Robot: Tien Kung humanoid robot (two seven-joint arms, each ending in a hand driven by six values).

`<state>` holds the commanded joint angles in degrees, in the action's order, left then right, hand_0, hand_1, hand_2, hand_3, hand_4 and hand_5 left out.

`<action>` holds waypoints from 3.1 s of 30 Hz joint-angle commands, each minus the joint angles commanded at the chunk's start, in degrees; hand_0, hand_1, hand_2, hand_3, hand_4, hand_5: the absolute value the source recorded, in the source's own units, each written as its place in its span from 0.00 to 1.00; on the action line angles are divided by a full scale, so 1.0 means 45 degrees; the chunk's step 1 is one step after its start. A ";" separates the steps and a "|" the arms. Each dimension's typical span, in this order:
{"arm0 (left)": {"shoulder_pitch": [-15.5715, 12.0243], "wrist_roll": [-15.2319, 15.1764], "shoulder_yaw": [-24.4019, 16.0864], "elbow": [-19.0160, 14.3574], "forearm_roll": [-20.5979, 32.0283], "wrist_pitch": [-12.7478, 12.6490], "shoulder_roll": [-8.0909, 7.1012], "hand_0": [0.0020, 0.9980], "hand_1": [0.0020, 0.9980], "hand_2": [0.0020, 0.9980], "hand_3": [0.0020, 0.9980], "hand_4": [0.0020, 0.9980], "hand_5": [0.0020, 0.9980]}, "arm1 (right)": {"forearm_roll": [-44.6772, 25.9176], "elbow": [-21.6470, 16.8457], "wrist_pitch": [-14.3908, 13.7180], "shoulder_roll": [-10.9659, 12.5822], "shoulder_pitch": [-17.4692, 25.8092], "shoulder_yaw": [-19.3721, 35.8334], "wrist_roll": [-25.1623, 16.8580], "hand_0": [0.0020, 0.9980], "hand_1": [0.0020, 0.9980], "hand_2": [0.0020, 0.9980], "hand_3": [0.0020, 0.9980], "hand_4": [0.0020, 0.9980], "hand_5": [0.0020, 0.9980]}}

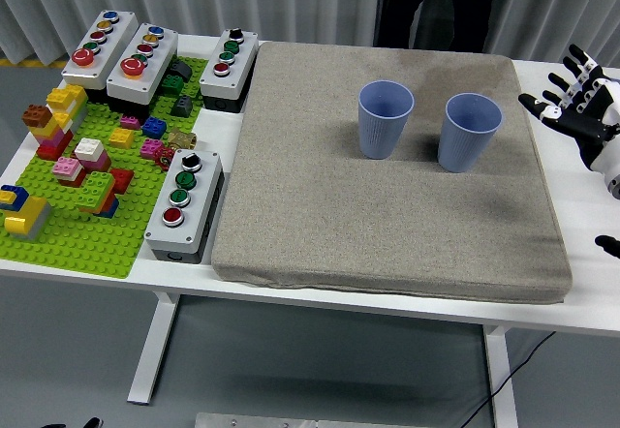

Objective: Pick cup pour cup place

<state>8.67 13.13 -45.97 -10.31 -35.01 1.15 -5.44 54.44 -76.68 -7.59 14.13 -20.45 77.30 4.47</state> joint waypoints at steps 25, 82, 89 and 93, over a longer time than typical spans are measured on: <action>0.0029 0.0107 0.0134 0.0000 -0.0027 0.0179 0.0038 0.76 0.78 0.83 0.72 0.50 0.98 | -0.1830 -0.0263 -0.4082 -0.0280 0.1587 -0.3078 -0.3216 0.89 0.88 0.98 0.98 0.89 0.21; 0.0157 0.0016 0.1084 0.0000 0.0800 0.0230 0.0034 0.76 0.78 0.83 0.72 0.50 0.99 | -0.2654 0.1995 -0.4515 -0.0954 0.0171 -0.4862 -0.4365 0.87 0.88 0.97 0.95 0.86 0.23; 0.0164 0.0009 0.1114 0.0000 0.0835 0.0230 0.0034 0.76 0.78 0.83 0.72 0.50 0.99 | -0.2608 0.2177 -0.4504 -0.1035 0.0028 -0.4916 -0.4318 0.87 0.87 0.97 0.94 0.86 0.23; 0.0169 0.0005 0.1118 0.0000 0.0837 0.0231 0.0034 0.76 0.78 0.83 0.72 0.50 0.99 | -0.2609 0.2272 -0.4476 -0.1060 -0.0050 -0.4938 -0.4310 0.87 0.88 0.97 0.94 0.86 0.24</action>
<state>9.43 13.15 -40.93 -10.31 -31.24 2.19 -5.29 42.70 -66.45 -27.73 9.36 -20.68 55.08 -14.92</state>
